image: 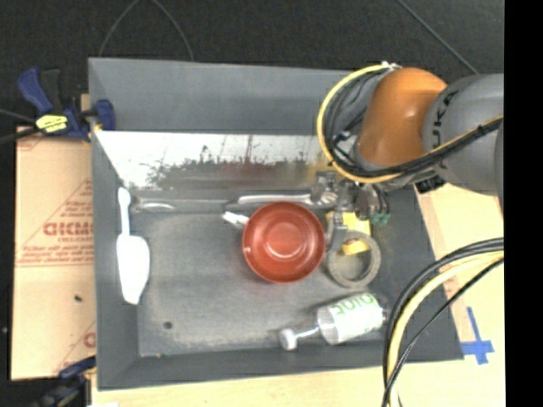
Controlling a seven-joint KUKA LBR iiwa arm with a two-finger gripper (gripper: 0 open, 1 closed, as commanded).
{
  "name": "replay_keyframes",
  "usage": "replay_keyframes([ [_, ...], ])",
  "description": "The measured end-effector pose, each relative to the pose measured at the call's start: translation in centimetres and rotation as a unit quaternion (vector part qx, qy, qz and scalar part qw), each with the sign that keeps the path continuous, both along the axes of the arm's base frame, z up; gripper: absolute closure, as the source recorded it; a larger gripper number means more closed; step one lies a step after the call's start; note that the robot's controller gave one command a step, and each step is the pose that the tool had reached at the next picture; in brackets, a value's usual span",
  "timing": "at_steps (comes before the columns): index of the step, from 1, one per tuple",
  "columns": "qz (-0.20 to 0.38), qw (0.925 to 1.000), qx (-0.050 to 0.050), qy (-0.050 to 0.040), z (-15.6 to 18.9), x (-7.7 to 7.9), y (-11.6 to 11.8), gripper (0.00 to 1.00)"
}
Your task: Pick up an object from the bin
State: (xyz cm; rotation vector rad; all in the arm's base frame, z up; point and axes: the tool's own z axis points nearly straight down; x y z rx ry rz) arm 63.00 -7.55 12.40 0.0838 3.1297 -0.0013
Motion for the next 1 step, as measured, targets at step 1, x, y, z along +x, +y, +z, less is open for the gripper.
replay_keyframes([
  [1,0.008,1.0,-0.003,-0.0029,-1.56,-0.64,-0.26,0.0],
])
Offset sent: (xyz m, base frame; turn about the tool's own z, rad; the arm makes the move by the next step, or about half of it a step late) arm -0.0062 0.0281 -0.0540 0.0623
